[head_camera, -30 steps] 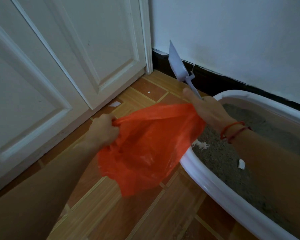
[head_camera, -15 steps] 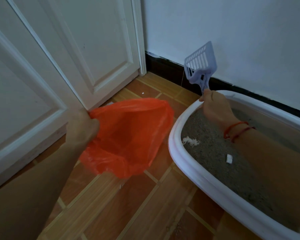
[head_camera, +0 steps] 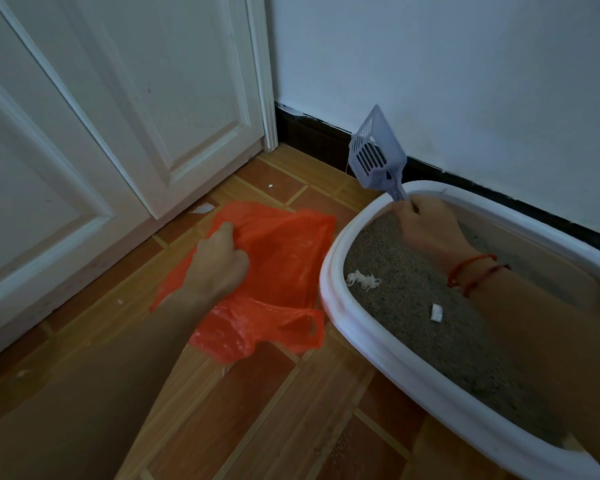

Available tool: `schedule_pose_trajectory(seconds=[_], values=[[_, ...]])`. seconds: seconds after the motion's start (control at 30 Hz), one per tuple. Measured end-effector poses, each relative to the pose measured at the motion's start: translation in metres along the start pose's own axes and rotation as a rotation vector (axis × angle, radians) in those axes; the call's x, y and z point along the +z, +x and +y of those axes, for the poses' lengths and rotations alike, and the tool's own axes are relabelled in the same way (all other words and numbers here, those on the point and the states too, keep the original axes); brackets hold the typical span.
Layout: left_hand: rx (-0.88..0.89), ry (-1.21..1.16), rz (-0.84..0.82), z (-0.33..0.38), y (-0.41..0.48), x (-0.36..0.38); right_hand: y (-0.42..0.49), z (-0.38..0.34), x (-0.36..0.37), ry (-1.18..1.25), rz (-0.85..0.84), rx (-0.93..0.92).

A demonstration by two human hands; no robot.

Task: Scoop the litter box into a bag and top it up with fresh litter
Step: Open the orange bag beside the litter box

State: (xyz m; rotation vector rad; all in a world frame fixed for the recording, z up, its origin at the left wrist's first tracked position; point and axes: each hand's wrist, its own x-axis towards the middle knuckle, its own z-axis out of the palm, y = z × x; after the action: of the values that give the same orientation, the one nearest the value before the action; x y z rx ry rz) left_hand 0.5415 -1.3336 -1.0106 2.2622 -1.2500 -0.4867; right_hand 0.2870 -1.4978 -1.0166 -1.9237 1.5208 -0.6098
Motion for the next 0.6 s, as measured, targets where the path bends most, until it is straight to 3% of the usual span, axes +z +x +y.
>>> schedule_pose_trajectory(seconds=[0.23, 0.6], values=[[-0.079, -0.058, -0.104, 0.016, -0.008, 0.009, -0.011, 0.006, -0.013, 0.009, -0.002, -0.064], [0.089, 0.039, 0.094, 0.013, -0.002, 0.012, -0.014, 0.039, -0.029, -0.066, -0.025, -0.024]])
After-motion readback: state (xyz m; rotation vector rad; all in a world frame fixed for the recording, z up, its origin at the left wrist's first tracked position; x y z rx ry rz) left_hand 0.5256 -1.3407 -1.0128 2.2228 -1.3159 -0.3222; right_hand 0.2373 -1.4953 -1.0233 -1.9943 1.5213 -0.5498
